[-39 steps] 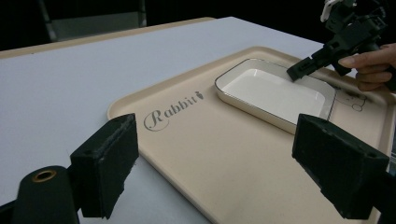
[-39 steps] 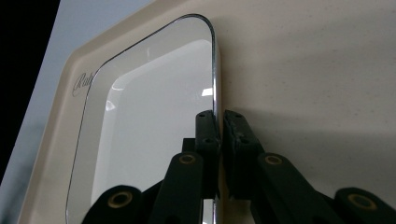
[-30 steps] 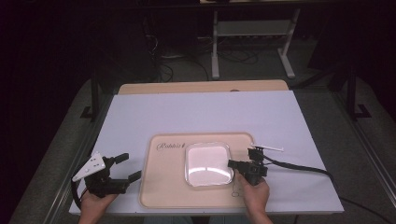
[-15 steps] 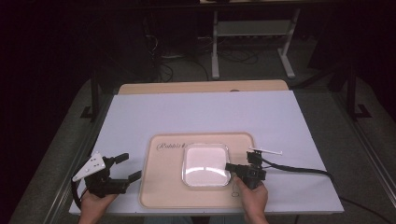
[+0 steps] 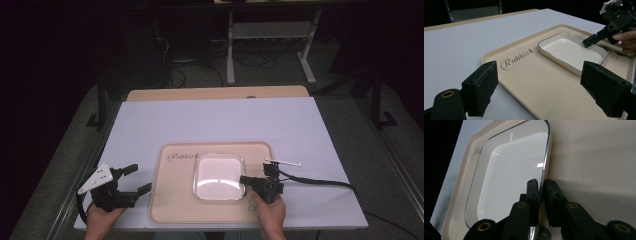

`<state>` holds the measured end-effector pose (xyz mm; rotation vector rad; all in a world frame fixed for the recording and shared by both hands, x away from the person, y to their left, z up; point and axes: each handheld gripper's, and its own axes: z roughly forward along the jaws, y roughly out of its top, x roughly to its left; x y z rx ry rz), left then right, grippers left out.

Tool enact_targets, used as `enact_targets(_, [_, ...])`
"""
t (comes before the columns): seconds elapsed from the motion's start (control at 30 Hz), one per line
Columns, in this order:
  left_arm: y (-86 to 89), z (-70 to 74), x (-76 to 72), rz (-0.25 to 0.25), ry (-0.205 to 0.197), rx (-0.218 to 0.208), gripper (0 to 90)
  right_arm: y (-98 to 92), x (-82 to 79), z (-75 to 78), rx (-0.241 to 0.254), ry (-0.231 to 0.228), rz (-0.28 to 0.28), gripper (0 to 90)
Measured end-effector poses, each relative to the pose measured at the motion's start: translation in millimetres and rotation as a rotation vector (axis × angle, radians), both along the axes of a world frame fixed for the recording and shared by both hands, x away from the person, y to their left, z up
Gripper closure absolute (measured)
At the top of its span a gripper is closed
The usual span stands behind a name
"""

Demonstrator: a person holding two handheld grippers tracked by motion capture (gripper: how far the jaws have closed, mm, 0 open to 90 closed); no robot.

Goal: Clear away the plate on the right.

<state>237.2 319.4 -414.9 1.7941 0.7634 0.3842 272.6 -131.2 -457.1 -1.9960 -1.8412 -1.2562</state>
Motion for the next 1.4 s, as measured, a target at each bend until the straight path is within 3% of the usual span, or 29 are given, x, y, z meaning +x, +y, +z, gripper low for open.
enact_targets(0.4, [-0.6,-0.2,0.1,-0.002,-0.001,0.006,14.4,-9.2,0.2,11.5,-0.02,-0.104,0.018,66.3])
enact_targets(0.93, [-0.9,-0.7,0.3,0.001,0.003,0.015,14.4,-29.5,4.2,31.0,-0.107,-0.278,0.058,44.1])
enact_targets(1.4, [-1.8,-2.5,1.7,0.003,0.012,0.021,14.4,-57.5,10.0,52.5,-0.236,-0.502,0.103,30.4])
